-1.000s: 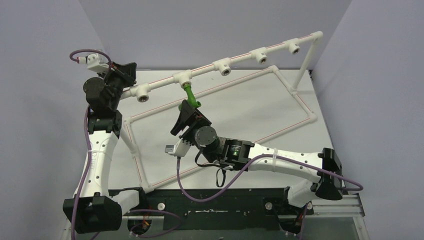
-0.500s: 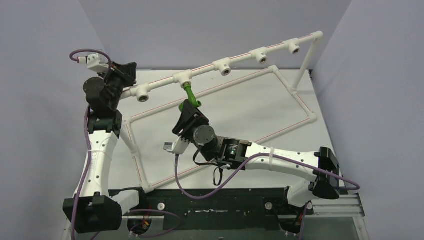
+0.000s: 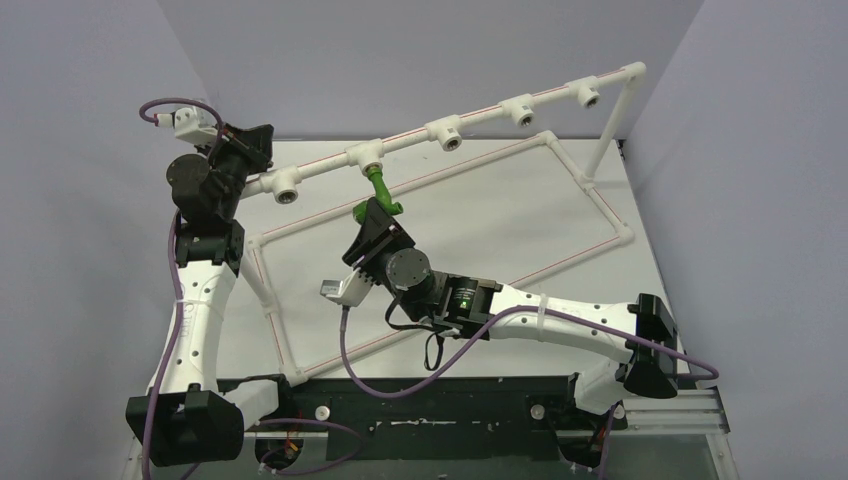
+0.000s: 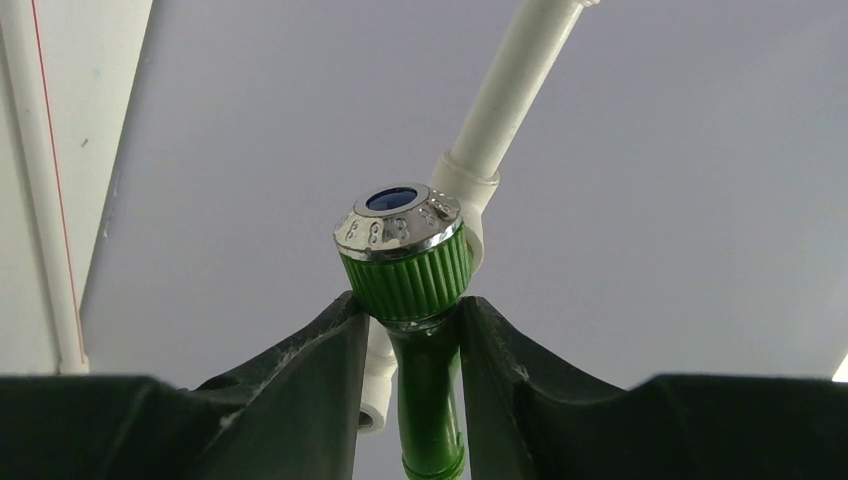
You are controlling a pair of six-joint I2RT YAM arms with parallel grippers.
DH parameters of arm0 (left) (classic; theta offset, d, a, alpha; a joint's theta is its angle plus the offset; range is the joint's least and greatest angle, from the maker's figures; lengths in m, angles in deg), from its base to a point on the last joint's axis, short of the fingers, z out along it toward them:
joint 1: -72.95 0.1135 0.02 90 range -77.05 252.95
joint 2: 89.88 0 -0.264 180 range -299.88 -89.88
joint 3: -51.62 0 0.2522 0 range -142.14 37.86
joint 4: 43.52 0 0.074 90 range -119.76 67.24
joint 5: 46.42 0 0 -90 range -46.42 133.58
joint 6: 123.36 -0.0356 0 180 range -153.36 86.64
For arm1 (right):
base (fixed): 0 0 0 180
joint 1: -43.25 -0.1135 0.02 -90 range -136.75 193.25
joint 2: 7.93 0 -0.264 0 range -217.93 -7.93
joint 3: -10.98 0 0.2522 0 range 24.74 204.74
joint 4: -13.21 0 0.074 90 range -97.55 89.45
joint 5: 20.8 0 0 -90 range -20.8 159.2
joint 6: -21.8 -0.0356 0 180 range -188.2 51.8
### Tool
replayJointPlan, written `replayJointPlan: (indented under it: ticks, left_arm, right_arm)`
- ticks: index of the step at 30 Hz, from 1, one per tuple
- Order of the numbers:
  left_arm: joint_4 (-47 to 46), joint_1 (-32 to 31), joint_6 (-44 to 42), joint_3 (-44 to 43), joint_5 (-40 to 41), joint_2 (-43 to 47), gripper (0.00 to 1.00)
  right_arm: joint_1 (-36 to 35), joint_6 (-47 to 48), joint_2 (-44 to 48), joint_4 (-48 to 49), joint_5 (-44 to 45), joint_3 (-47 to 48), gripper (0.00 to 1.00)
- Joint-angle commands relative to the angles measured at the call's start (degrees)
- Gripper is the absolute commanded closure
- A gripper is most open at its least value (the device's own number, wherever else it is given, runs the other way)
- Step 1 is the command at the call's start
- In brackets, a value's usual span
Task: Install the water faucets
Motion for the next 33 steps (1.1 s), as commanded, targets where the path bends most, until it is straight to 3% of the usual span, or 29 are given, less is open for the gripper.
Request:
replayJointPlan:
  ticks: [1, 13, 20, 33]
  left_arm:
    - [19.22, 0.87, -0.25, 7.09, -0.23, -7.44, 1.00]
    - [19.21, 0.79, -0.21, 7.11, -0.43, -7.26, 1.00]
    - [19.13, 0.81, -0.10, 7.04, -0.75, -7.18, 1.00]
    - [19.07, 0.86, 0.08, 7.14, -1.08, -7.08, 1.00]
  right_arm:
    - [0.11, -10.56, 0.82, 5.04, -0.92, 3.10, 1.00]
    - [-0.77, -41.30, 2.95, 16.92, -6.26, 1.53, 1.00]
    - [-0.73, -57.61, 3.23, 33.33, -2.26, -3.30, 1.00]
    - [1.59, -83.13, 4.65, 52.10, 9.67, -9.37, 1.00]
